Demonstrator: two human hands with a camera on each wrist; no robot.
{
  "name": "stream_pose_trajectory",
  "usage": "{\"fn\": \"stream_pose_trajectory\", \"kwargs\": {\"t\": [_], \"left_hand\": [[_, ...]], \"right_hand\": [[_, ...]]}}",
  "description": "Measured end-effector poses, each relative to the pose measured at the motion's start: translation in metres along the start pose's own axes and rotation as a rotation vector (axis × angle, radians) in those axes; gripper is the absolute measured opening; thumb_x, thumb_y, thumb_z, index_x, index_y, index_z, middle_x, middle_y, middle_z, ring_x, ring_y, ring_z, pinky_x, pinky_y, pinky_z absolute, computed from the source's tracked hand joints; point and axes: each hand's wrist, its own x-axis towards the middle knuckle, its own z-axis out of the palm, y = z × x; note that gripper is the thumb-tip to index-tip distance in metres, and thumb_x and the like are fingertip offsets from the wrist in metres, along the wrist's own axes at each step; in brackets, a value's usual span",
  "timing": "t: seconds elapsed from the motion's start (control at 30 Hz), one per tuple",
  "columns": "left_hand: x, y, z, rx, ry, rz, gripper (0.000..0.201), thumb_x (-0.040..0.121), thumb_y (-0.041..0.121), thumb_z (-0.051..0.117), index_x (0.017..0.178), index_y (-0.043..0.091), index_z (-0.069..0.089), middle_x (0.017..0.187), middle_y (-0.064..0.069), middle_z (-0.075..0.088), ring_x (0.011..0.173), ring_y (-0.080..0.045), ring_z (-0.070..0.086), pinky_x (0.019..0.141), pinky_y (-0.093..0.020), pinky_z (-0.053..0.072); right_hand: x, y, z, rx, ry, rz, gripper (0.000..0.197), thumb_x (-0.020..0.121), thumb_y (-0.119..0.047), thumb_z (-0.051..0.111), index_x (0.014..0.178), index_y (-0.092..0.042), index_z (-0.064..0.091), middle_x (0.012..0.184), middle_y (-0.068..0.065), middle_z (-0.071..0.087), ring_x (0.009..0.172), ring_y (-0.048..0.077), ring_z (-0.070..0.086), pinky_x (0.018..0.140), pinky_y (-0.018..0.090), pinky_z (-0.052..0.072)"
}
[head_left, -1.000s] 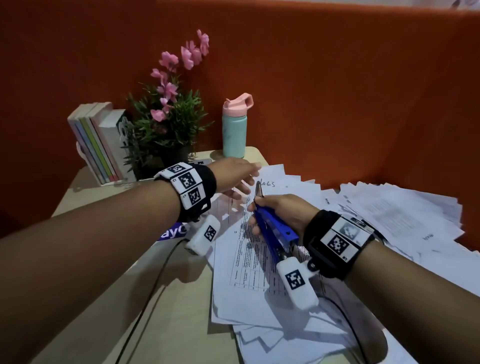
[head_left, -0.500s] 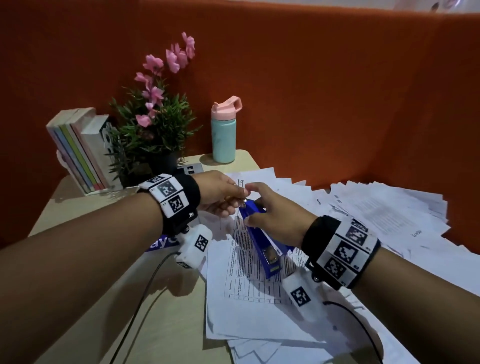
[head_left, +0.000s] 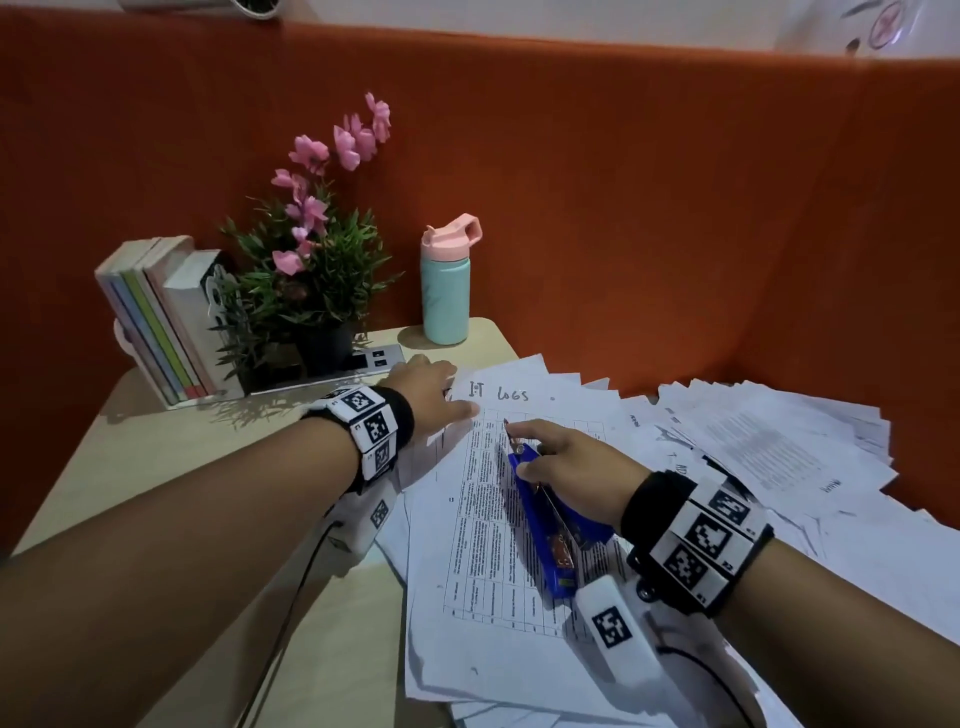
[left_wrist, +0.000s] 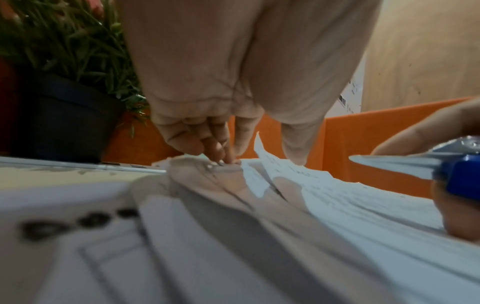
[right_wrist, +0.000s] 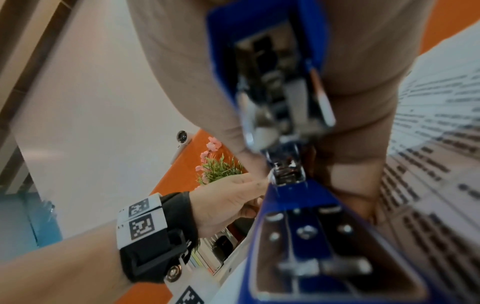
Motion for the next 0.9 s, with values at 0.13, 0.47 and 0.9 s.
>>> {"fn": "stream_pose_trajectory", "kwargs": {"t": [0.13, 0.47, 0.9], "left_hand": [[0.003, 0.015, -0.004, -0.173, -0.048, 0.050, 0.044, 0.087, 0.050, 0.066, 0.113, 0.016, 0.061, 0.110, -0.004, 0.065, 0.099, -0.023, 0.060, 0.082, -0.034, 0.050], [-0.023, 0.014, -0.031, -0.480, 0.221, 0.025, 0.027, 0.077, 0.034, 0.062, 0.077, 0.007, 0.064, 0.096, -0.008, 0.065, 0.087, -0.025, 0.061, 0.074, -0.032, 0.047], [-0.079, -0.038, -0.008, -0.201, -0.187, 0.034, 0.062, 0.081, 0.042, 0.077, 0.137, 0.036, 0.049, 0.128, -0.003, 0.049, 0.111, -0.023, 0.054, 0.096, -0.035, 0.049]], "right_hand": [[-0.001, -0.003, 0.001, -0.024, -0.011, 0.000, 0.044, 0.098, -0.025, 0.052, 0.139, -0.040, 0.046, 0.094, -0.008, 0.057, 0.075, 0.015, 0.059, 0.066, 0.026, 0.046], [-0.016, -0.015, -0.012, 0.001, -0.015, -0.059, 0.041, 0.099, -0.020, 0.053, 0.130, -0.047, 0.053, 0.108, 0.008, 0.069, 0.086, 0.034, 0.066, 0.077, 0.041, 0.054], [-0.025, -0.035, 0.002, -0.597, -0.056, -0.159, 0.046, 0.095, -0.033, 0.059, 0.140, -0.034, 0.047, 0.129, -0.001, 0.058, 0.102, 0.015, 0.058, 0.081, 0.024, 0.048]]}}
